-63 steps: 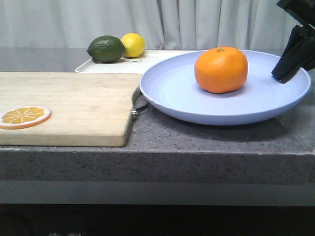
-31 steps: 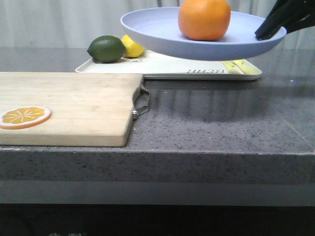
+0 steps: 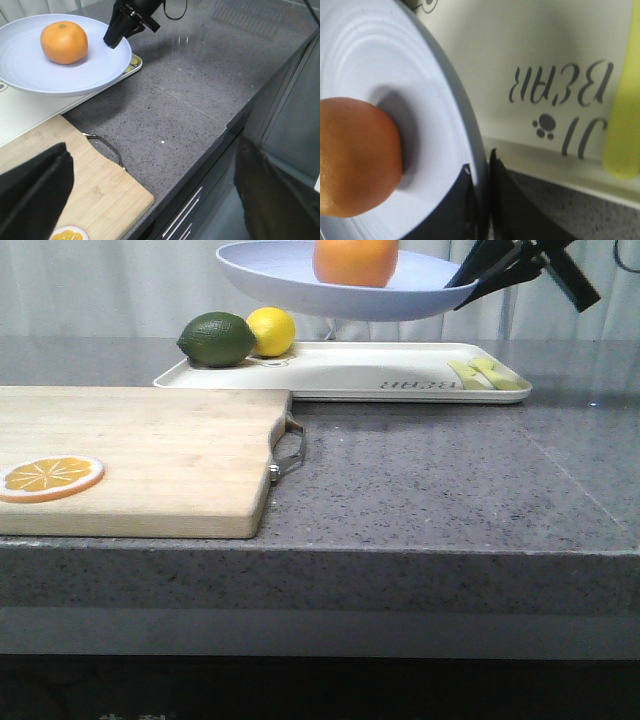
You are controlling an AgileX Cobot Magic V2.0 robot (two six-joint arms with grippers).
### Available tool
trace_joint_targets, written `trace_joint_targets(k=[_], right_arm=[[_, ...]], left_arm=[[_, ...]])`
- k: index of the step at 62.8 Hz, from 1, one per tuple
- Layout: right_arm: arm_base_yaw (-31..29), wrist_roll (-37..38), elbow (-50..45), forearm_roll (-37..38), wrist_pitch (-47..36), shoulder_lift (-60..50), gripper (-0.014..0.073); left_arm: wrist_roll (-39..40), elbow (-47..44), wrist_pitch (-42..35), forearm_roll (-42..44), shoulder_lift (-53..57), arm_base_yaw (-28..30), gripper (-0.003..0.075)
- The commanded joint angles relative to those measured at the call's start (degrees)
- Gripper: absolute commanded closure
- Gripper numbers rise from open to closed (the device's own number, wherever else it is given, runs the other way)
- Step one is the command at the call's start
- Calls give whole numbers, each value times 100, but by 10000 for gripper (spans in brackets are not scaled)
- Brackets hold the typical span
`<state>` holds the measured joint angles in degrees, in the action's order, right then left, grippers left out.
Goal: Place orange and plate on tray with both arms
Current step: 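Lower the plate onto the white tray and open the right gripper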
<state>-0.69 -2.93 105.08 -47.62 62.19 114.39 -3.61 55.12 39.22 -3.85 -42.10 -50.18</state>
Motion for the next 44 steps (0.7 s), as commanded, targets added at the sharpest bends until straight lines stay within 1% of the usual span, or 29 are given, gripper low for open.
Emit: trace_joint_targets(k=[1, 6, 14, 16, 24, 44], right_arm=[[39, 293, 747, -405, -159, 87, 658], [41, 495, 1157, -211, -150, 444, 658], [41, 997, 1693, 438, -139, 832, 658], [41, 1071, 1778, 502, -139, 902, 658], [41, 1153, 2032, 496, -240, 1120, 658], [41, 1132, 2043, 499, -336, 1222, 658]], left_arm=[[33, 154, -397, -35, -1, -31, 90], [33, 154, -397, -46, -1, -31, 90], [33, 154, -397, -46, -1, -31, 90], [33, 154, -397, -46, -1, -31, 90], [33, 154, -397, -46, -1, -31, 90], [33, 154, -397, -66, -1, -31, 90]])
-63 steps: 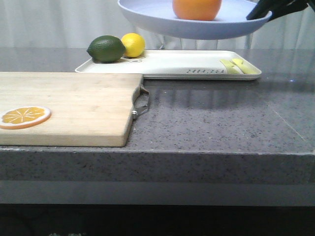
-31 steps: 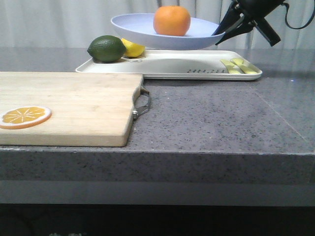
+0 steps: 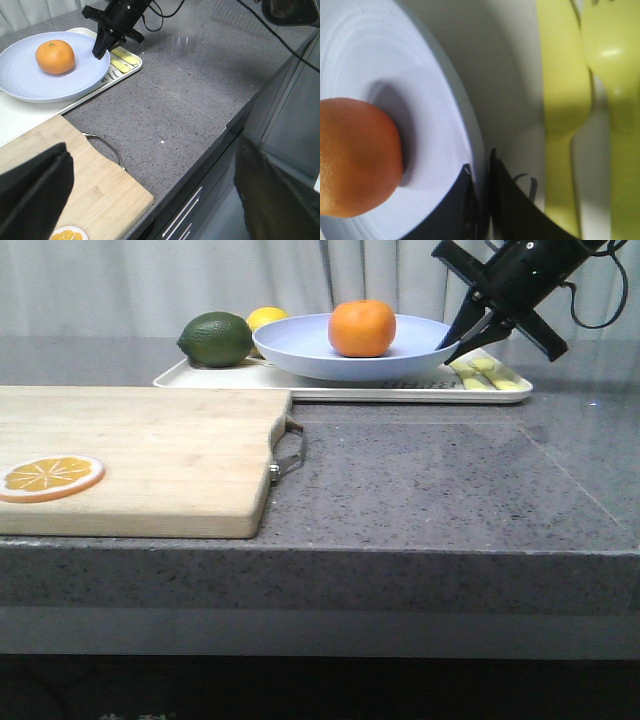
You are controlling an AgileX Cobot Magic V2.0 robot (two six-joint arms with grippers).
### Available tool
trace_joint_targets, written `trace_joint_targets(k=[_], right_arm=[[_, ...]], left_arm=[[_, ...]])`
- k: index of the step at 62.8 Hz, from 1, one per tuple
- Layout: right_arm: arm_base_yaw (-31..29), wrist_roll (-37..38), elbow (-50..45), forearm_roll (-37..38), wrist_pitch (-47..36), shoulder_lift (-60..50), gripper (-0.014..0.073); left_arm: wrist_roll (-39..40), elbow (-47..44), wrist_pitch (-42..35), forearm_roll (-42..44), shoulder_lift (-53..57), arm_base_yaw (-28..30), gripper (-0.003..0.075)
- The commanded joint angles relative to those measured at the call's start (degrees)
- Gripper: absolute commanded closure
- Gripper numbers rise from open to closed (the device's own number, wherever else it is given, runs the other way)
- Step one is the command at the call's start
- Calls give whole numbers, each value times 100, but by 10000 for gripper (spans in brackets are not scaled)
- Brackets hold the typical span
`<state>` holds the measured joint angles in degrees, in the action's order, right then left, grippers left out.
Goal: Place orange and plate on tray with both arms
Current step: 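Lower the plate onto the white tray and open the right gripper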
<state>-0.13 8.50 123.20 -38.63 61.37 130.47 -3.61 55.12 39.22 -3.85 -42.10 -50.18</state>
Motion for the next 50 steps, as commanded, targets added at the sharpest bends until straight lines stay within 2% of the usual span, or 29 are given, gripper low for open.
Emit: trace_joint_targets(k=[1, 27, 33, 50], right_arm=[[-16, -16, 230, -400, -258, -386, 658], [-16, -96, 230, -378, -233, -386, 637], [-16, -96, 230, -376, -233, -386, 573], [-16, -96, 230, -326, -264, -386, 303]], left_arm=[[33, 154, -397, -66, -1, -31, 90], [33, 154, -397, -66, -1, -31, 90], [33, 154, -397, -66, -1, -31, 90], [33, 154, -397, -66, -1, -31, 90]])
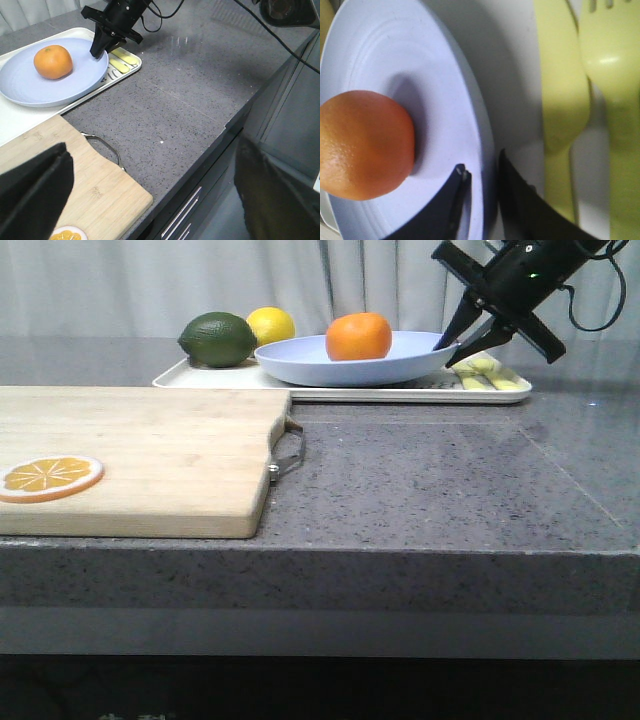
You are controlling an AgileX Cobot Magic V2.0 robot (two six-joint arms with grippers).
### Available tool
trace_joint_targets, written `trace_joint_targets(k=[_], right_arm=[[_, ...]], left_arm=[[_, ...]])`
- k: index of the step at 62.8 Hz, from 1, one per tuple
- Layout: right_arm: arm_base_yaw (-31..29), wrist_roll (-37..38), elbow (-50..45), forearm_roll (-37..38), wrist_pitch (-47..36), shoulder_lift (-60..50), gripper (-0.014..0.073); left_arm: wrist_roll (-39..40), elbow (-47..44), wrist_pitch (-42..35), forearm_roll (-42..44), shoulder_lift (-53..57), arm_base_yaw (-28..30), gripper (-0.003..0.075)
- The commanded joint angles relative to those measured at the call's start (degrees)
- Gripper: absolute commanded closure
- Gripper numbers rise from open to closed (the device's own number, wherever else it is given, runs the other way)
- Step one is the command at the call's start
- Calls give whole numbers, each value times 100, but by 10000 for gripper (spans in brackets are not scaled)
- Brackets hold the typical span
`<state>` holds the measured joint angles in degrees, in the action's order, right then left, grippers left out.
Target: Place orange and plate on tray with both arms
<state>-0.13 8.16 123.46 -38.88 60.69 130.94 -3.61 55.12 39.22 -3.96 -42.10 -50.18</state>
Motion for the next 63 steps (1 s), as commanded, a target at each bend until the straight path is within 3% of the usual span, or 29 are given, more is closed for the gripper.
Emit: trace_joint_targets(k=[1, 7, 13, 22, 36, 63], right_arm=[[-16, -61, 204, -301, -197, -433, 288], [-22, -61, 204, -296, -197, -433, 195], [-34, -61, 204, -296, -172, -464, 159], [-34, -61, 204, -212, -48, -606, 158], [-23, -61, 204, 600, 230, -1155, 158], [22, -87, 136, 1726, 1503, -2615, 159]], left_arm=[[33, 154, -397, -55, -1, -31, 90], [33, 154, -397, -55, -1, -31, 90], [33, 154, -397, -55, -1, -31, 90], [33, 154, -397, -55, -1, -31, 90], [33, 154, -397, -55, -1, -31, 90], [33, 154, -397, -55, -1, -31, 90]])
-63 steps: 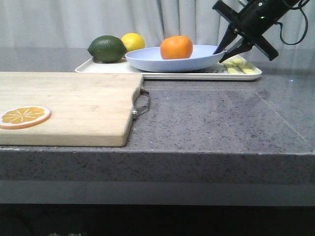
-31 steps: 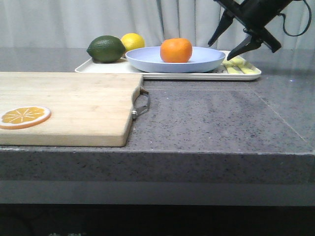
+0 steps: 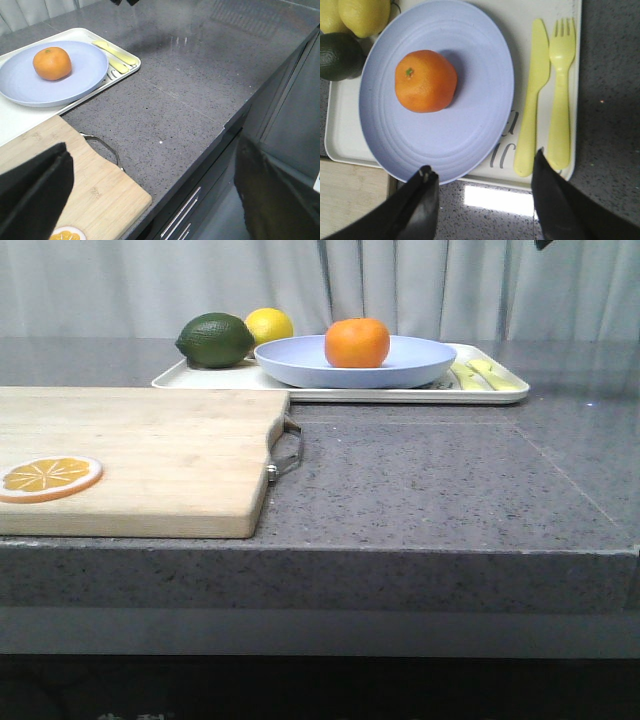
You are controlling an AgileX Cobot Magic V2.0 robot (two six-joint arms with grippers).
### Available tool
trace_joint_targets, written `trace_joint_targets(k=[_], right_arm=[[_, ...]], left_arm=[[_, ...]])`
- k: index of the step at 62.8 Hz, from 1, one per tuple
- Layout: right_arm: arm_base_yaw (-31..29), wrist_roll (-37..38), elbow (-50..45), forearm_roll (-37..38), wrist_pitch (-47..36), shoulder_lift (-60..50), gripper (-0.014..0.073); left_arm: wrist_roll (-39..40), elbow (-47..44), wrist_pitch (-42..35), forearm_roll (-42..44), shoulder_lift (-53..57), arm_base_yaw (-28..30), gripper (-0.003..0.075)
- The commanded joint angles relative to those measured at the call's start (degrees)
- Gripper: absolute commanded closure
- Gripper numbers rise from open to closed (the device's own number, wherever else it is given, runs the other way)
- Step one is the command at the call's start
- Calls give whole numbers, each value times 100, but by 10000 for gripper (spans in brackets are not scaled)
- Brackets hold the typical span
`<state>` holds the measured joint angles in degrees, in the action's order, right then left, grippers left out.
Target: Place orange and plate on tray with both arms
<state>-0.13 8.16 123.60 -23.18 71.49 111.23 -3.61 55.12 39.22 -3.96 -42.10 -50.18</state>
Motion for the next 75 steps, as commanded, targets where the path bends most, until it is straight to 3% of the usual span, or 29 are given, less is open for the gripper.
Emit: trace_joint_targets(k=[1, 17, 45, 58, 75], right_arm=[[28, -101, 100, 211, 438, -706, 159], [216, -692, -934, 613, 190, -2206, 159], [216, -2127, -4494, 613, -1371, -5519, 159], [216, -2217, -6159, 567, -2174, -6921, 159], [216, -2217, -7167, 567, -2193, -7800, 159]], left_arm=[[33, 154, -397, -55, -1, -31, 90], [33, 154, -384, -55, -1, -31, 90], [33, 154, -384, -55, -1, -31, 90], [33, 154, -384, -55, -1, -31, 90], [33, 154, -384, -55, -1, -31, 90]])
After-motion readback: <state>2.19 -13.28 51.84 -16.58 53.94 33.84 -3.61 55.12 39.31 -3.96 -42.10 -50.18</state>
